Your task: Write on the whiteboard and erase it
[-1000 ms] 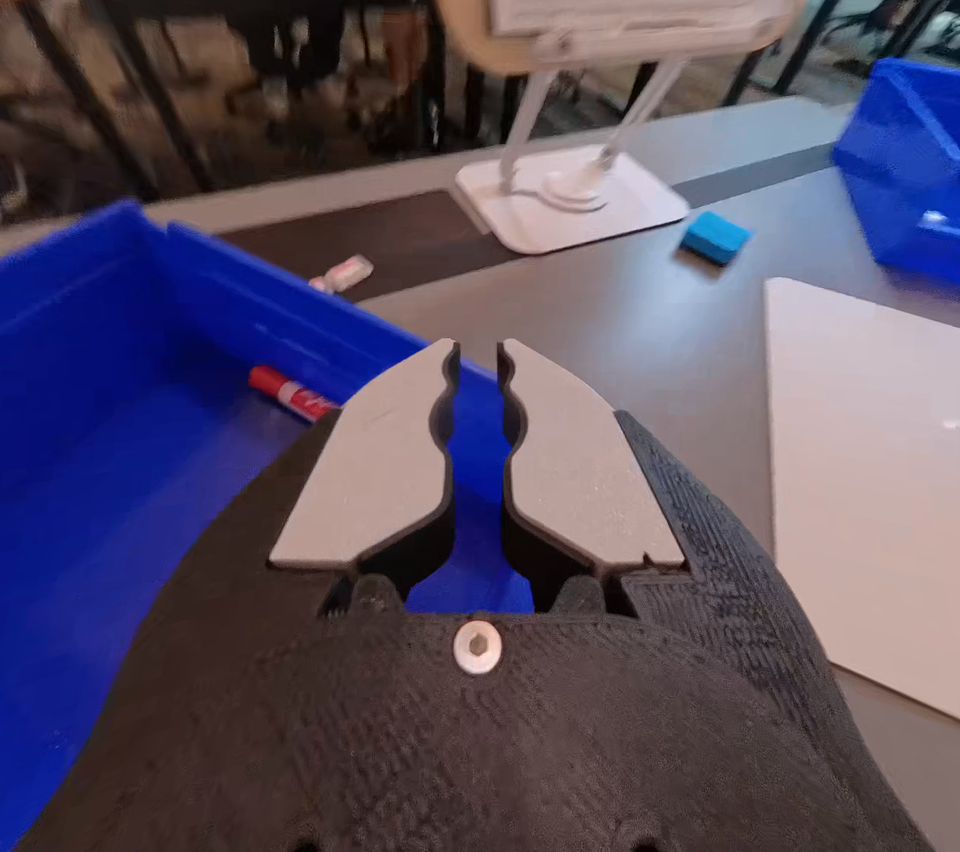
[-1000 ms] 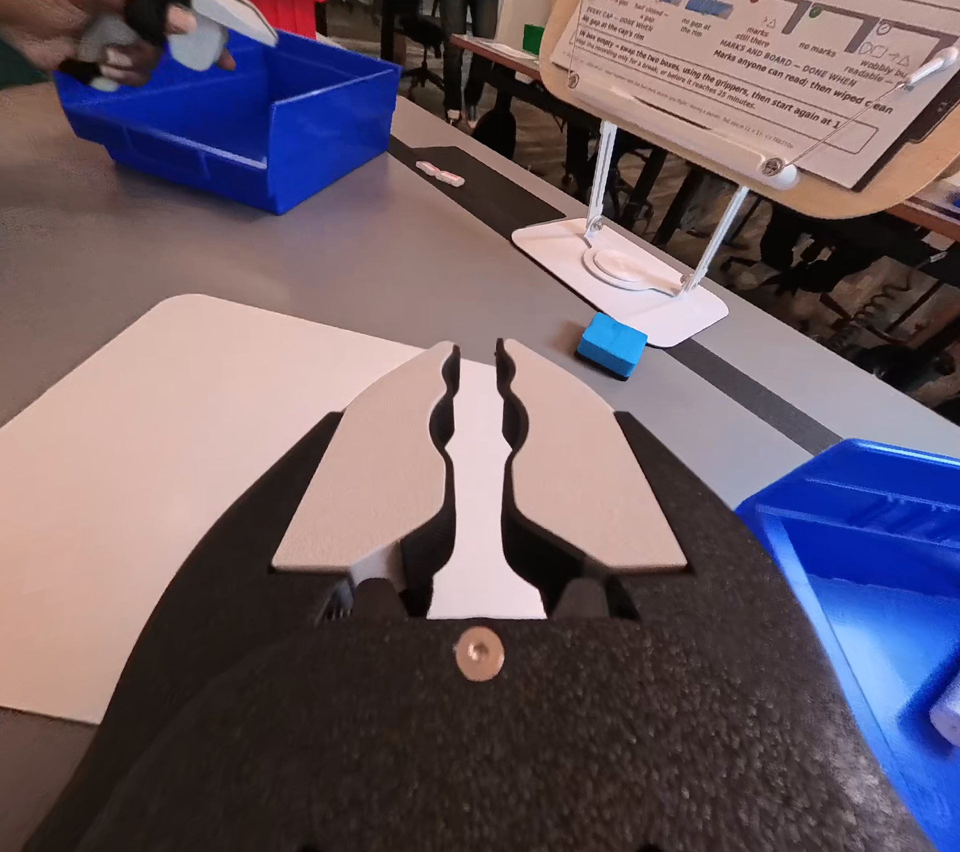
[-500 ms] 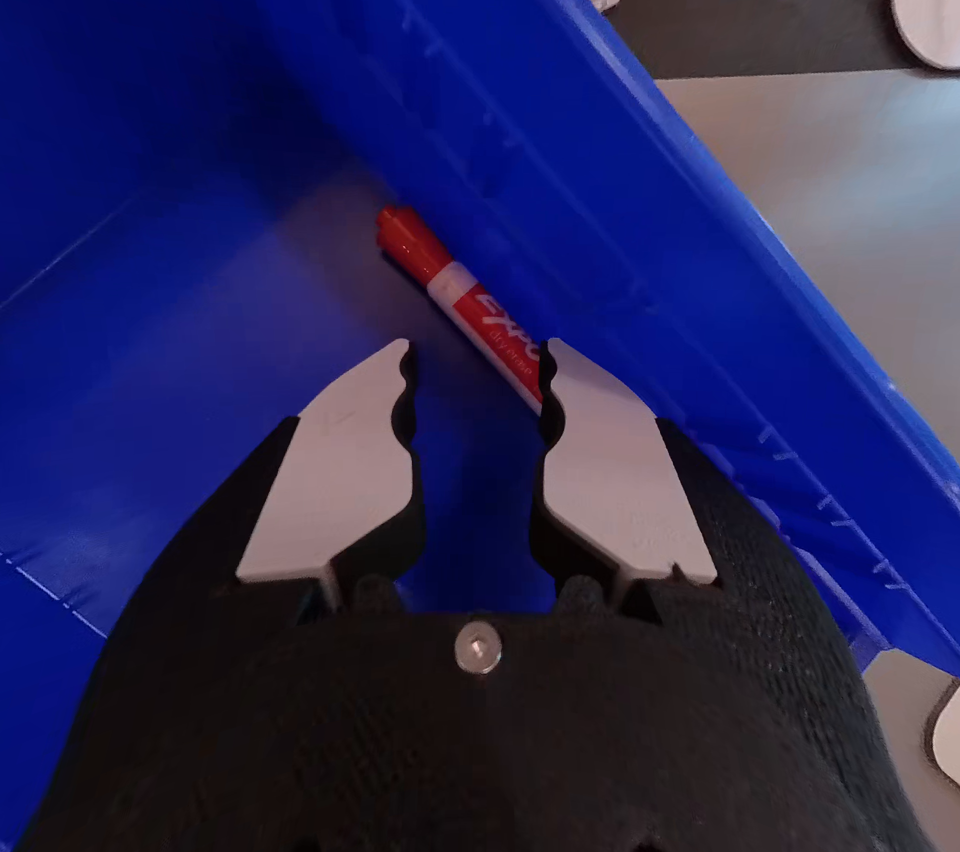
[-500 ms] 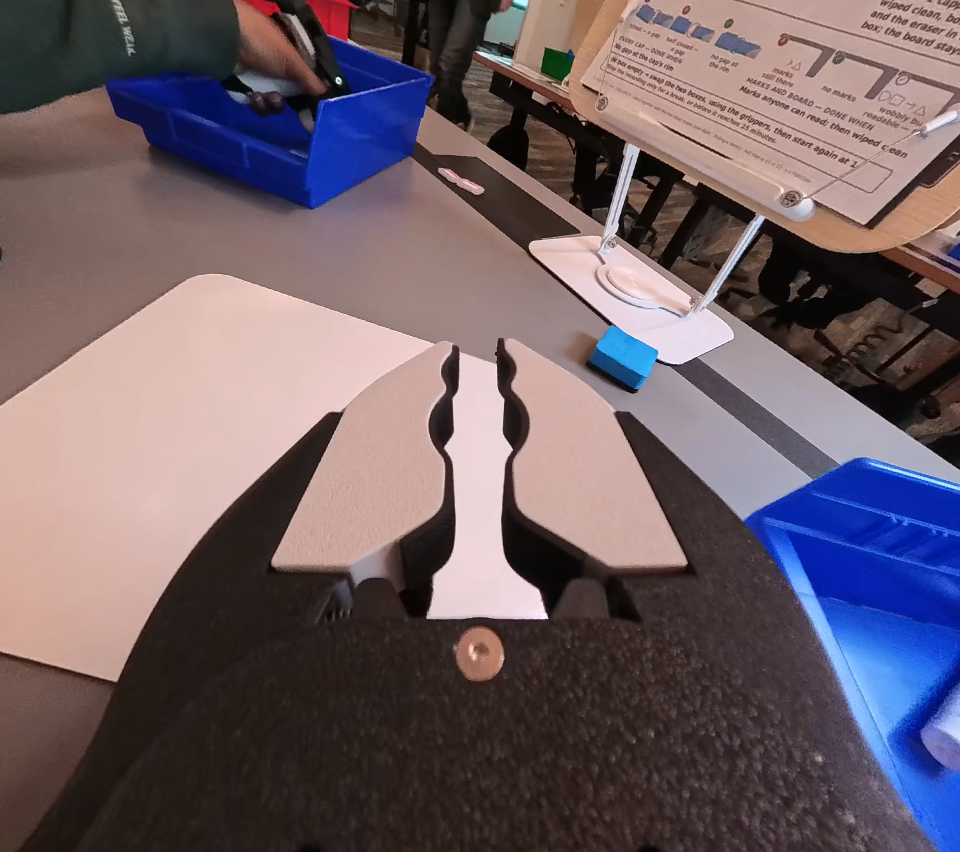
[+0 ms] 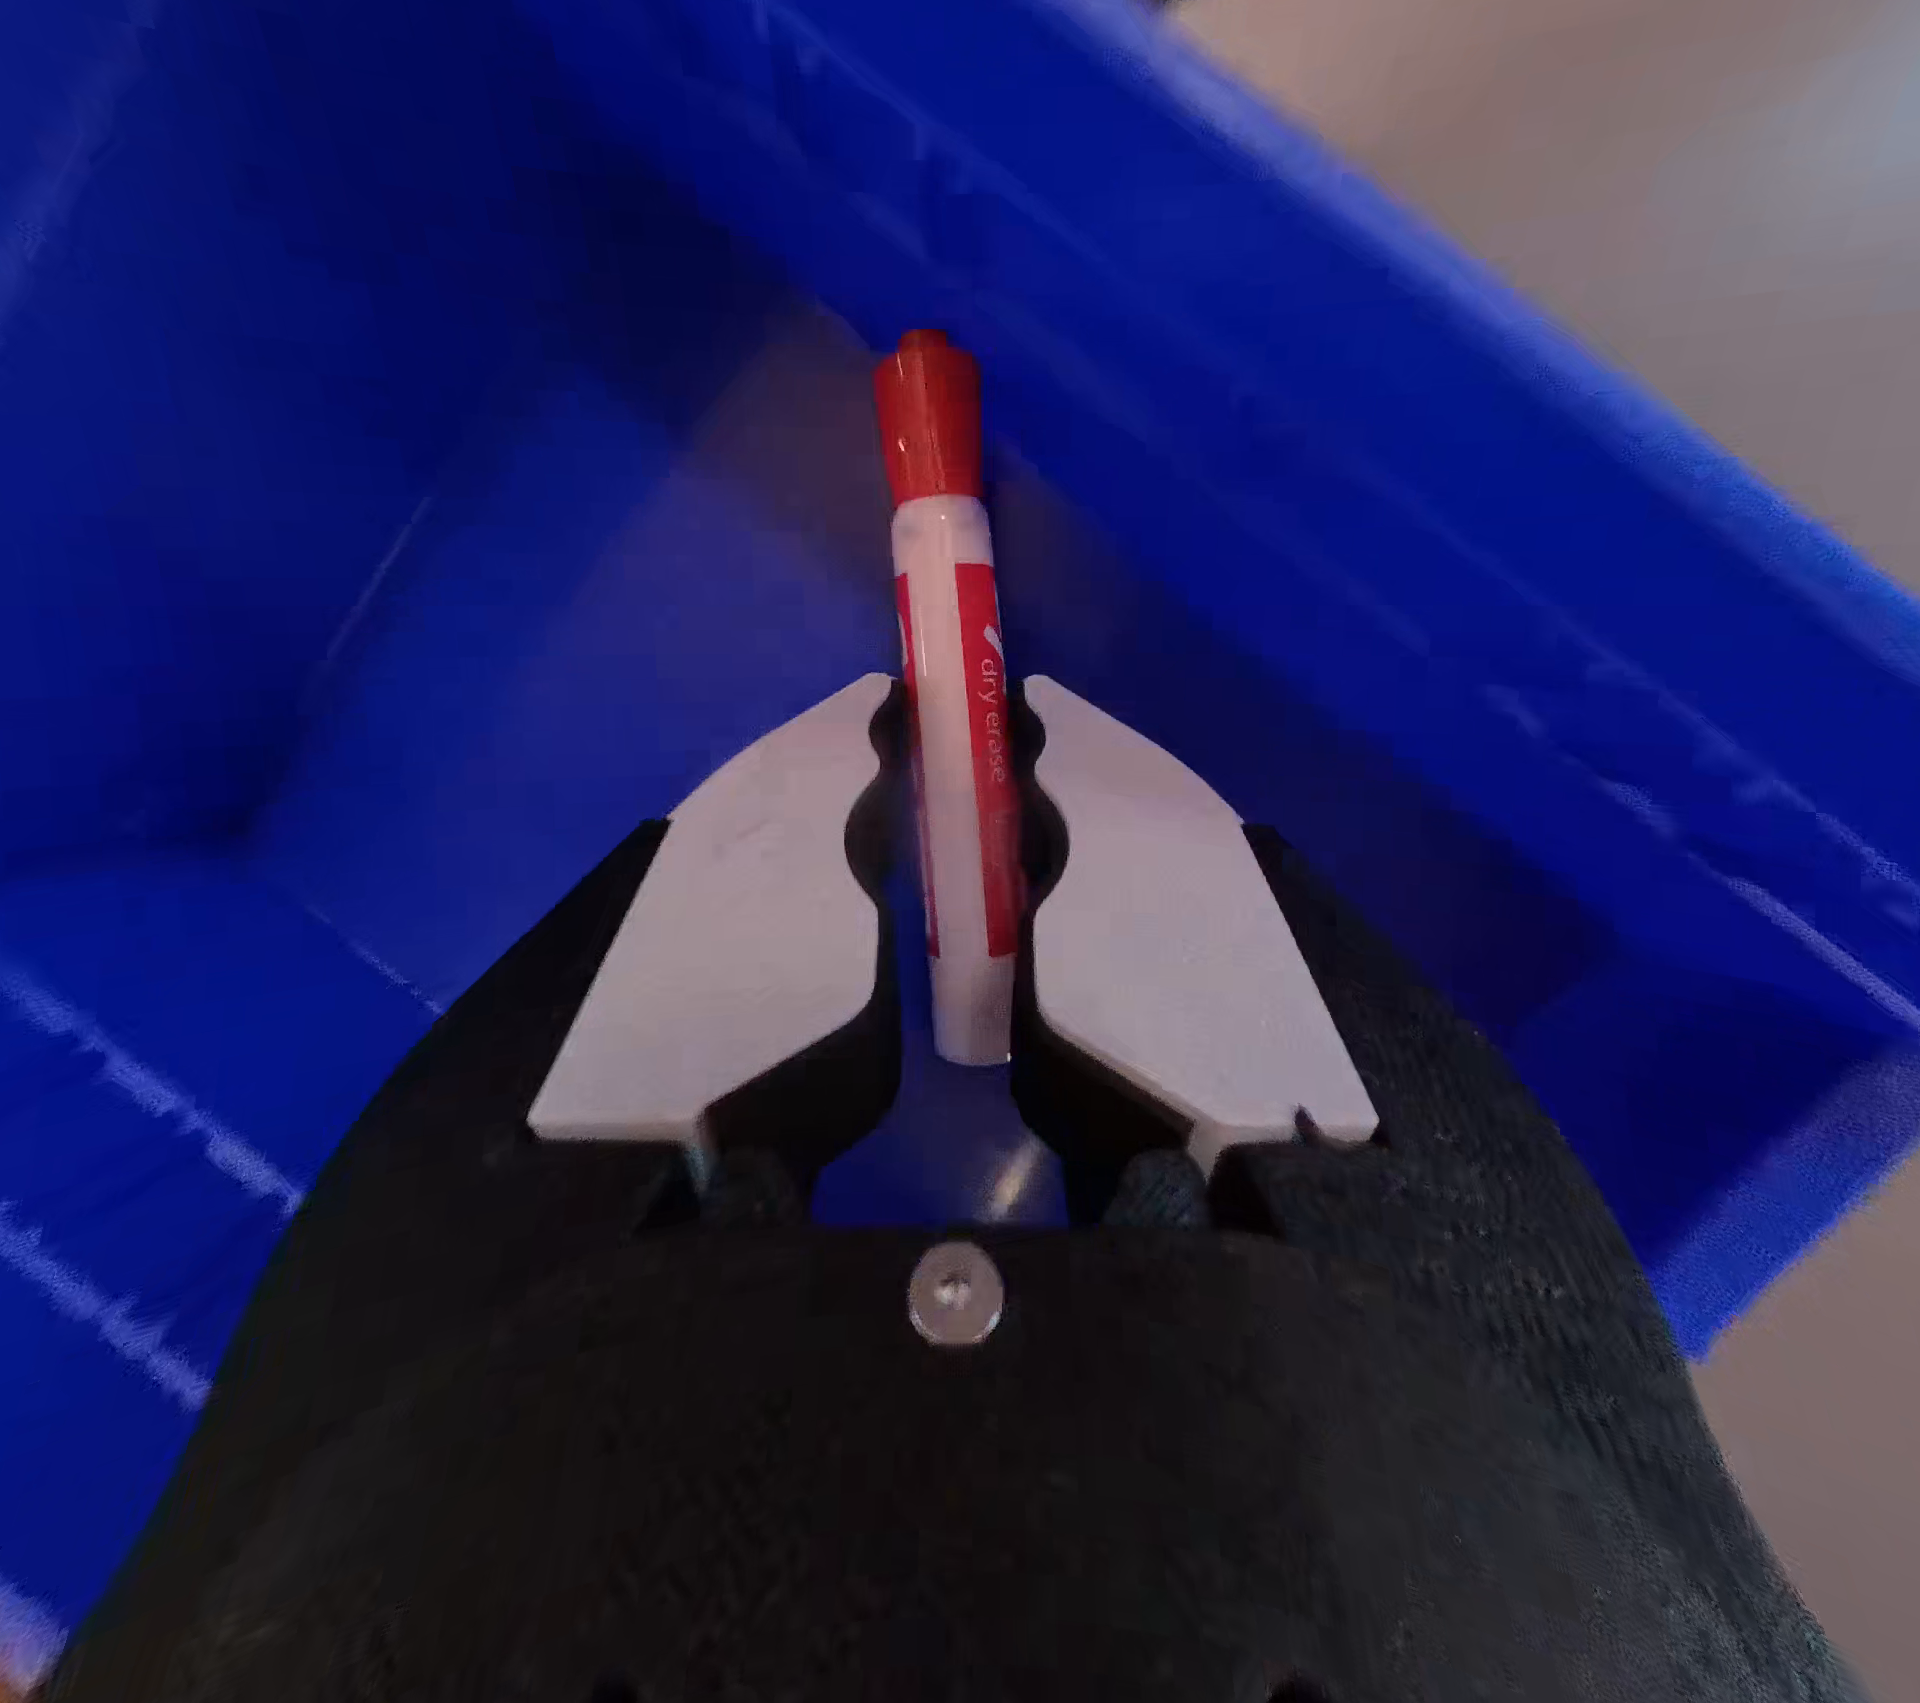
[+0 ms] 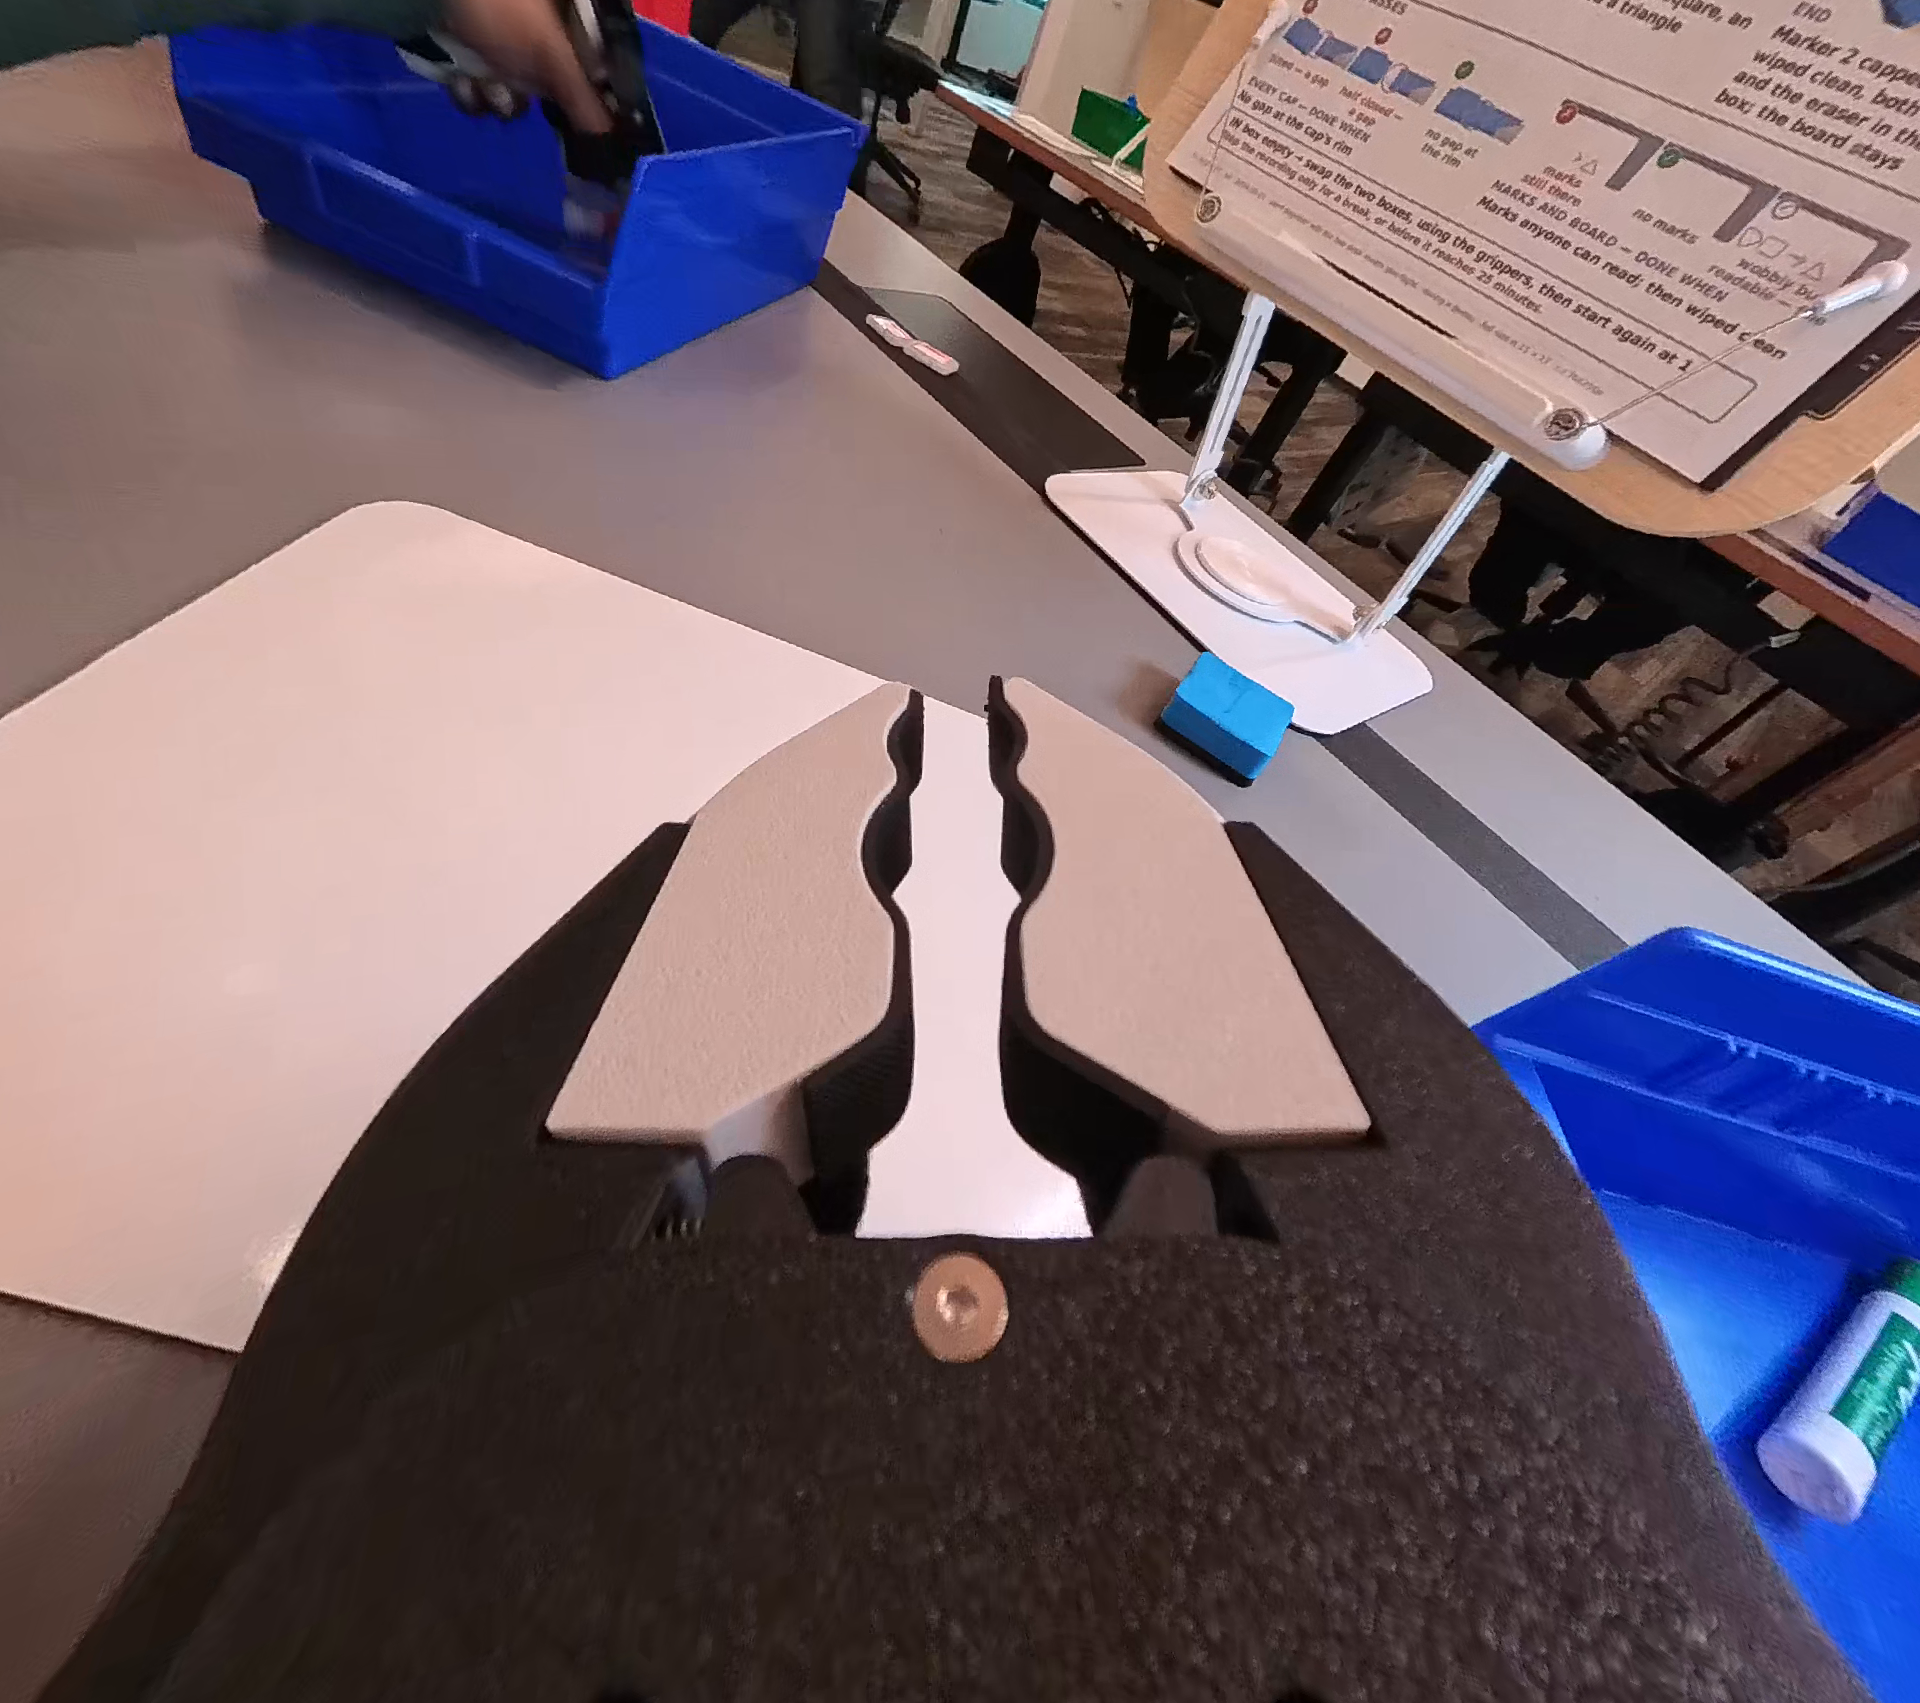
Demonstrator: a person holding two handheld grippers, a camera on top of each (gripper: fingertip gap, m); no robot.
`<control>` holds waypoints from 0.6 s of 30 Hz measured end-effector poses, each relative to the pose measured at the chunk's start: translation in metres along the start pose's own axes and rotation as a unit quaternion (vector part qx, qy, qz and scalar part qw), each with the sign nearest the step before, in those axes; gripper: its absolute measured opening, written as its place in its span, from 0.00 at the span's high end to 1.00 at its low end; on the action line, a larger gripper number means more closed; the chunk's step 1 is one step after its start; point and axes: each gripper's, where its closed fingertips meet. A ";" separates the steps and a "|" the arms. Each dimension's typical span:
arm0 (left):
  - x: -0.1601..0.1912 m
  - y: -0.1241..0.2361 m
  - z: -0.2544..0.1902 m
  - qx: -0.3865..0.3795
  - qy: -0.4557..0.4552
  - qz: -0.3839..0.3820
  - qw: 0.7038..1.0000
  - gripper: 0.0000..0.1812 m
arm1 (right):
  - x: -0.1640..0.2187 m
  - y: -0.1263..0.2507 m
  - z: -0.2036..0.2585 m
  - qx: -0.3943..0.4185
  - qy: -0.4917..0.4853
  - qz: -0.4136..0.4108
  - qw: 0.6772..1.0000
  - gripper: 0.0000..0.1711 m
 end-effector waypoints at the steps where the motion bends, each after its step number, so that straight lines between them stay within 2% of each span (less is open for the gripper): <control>1: -0.003 0.016 0.000 -0.003 -0.007 -0.030 1.000 0.89 | -0.001 0.001 0.001 -0.001 0.000 -0.002 1.000 0.93; 4: -0.011 0.073 -0.020 -0.008 -0.061 -0.132 0.989 0.89 | -0.005 0.001 0.004 -0.014 -0.009 -0.016 1.000 0.93; 6: -0.014 0.112 -0.059 0.038 -0.102 -0.212 0.971 0.90 | -0.007 -0.002 0.009 -0.026 -0.014 -0.022 0.999 0.93; 8: -0.010 0.147 -0.124 0.144 -0.151 -0.286 0.935 0.90 | -0.014 -0.004 0.018 -0.054 -0.033 -0.040 0.997 0.92; 10: 0.003 0.169 -0.192 0.259 -0.187 -0.323 0.891 0.90 | -0.029 -0.004 0.033 -0.102 -0.066 -0.064 0.991 0.91; 12: 0.022 0.179 -0.259 0.353 -0.234 -0.336 0.841 0.90 | -0.049 -0.004 0.049 -0.161 -0.102 -0.084 0.978 0.89; 15: 0.049 0.176 -0.333 0.430 -0.291 -0.326 0.790 0.90 | -0.070 -0.010 0.059 -0.216 -0.164 -0.089 0.958 0.86; 18: 0.064 0.166 -0.374 0.467 -0.312 -0.309 0.768 0.90 | -0.082 -0.014 0.066 -0.255 -0.199 -0.084 0.942 0.83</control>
Point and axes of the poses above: each gripper's, where its closed fingertips meet, y back along the fingers, x out of its underside, z = x × y across the jaws, and after that the axes turned 13 degrees about z, right-handed
